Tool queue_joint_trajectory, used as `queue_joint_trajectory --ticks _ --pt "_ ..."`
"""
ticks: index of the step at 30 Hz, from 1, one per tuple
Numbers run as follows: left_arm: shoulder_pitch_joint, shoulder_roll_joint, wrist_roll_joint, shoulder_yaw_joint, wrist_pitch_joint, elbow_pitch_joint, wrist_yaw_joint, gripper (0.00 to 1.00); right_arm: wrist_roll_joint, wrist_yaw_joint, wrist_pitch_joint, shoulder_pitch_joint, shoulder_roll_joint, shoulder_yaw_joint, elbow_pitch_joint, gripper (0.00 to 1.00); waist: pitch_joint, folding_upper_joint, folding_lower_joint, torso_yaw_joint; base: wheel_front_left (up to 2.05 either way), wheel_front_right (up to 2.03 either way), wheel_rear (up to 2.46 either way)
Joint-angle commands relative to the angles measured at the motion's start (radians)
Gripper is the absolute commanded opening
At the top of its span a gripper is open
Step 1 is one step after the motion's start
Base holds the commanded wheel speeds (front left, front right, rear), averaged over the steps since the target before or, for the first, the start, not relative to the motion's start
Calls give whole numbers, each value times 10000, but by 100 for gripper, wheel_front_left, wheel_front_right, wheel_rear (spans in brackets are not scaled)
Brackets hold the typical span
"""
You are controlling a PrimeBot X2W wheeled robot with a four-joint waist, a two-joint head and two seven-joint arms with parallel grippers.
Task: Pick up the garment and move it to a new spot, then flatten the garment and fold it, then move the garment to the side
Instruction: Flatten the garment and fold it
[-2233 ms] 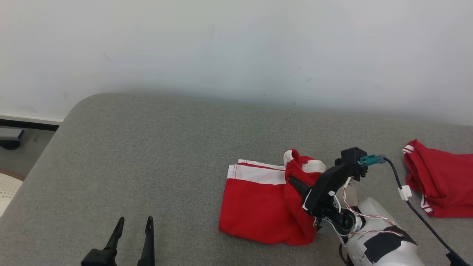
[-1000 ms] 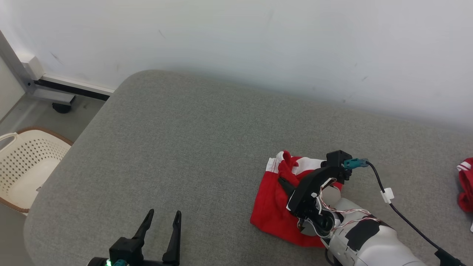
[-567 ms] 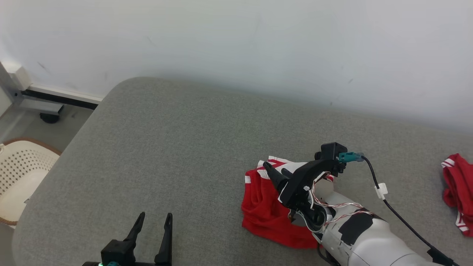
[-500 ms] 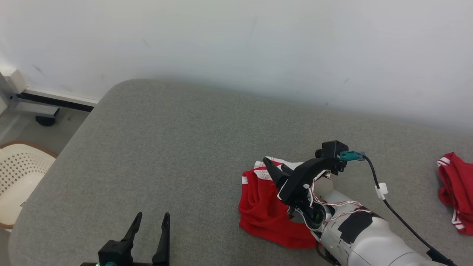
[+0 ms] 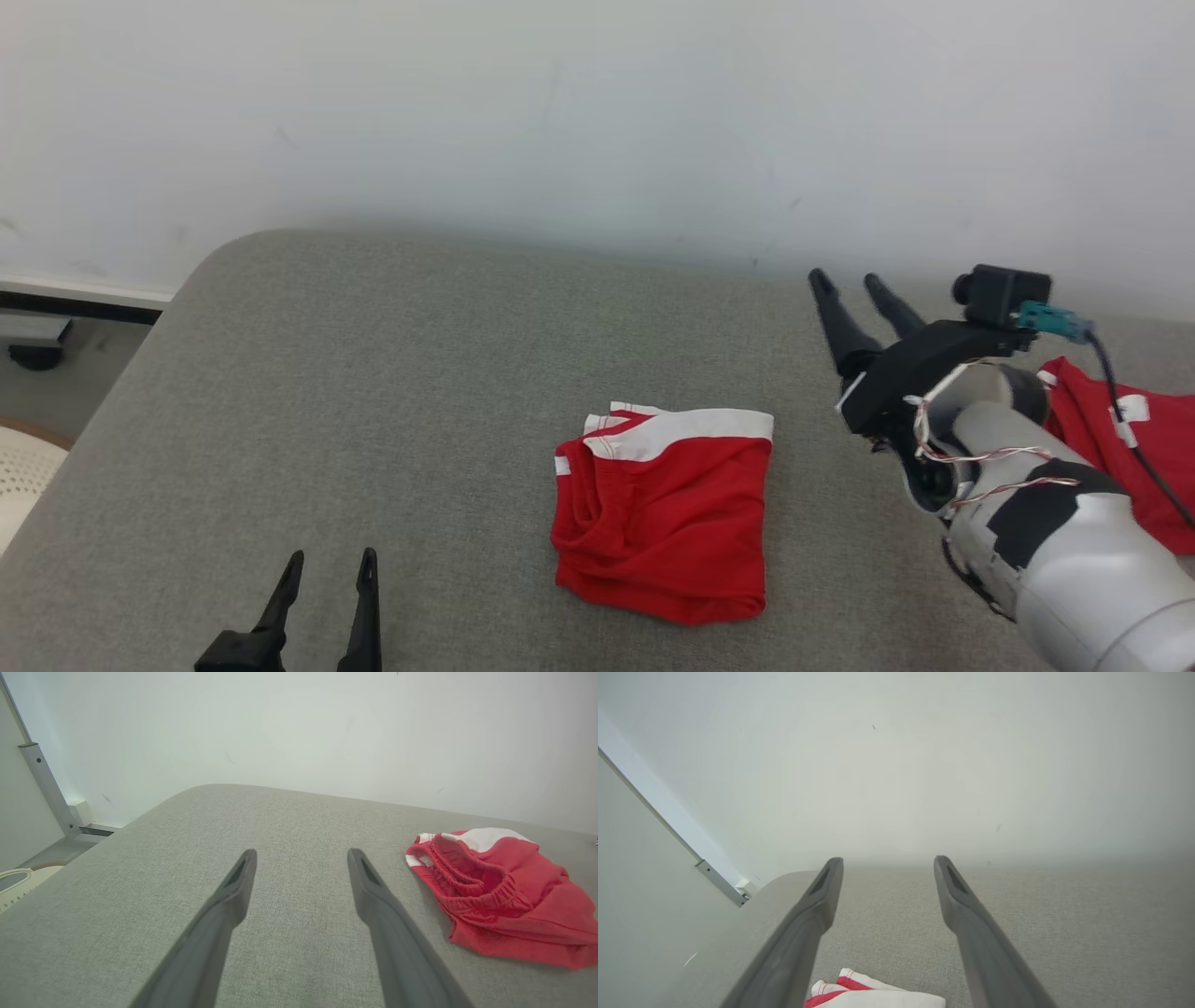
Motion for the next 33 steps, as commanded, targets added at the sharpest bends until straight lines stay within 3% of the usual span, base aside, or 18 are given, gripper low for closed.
queue_joint_trajectory --ticks 1,6,10,13,23,33 --pt "194 30 103 82 -32 -96 20 100 -691 -25 -27 410 -246 -522 -298 100 26 -1 0 -291 0 0 0" --pt "293 70 238 279 -32 -297 15 100 -4475 -25 -14 2557 -798 -3825 -2558 100 26 -1 0 -642 0 0 0" --pt "403 95 258 399 -31 -396 7 100 -7104 -25 -17 4867 -244 -6205 -4704 100 35 -1 0 -832 0 0 0" --pt "439 95 280 451 -32 -465 -1 100 -8366 -24 -17 6305 377 -7550 -5945 100 43 -1 0 -901 0 0 0" --pt "557 111 398 575 -32 -637 -10 100 -10098 -24 -17 8762 1934 -9467 -8052 100 -58 -1 0 -857 0 0 0" --pt "894 104 601 1022 -32 -959 17 100 -10792 -25 -17 9561 2259 -9238 -8396 100 -180 -1 0 -1111 0 0 0"
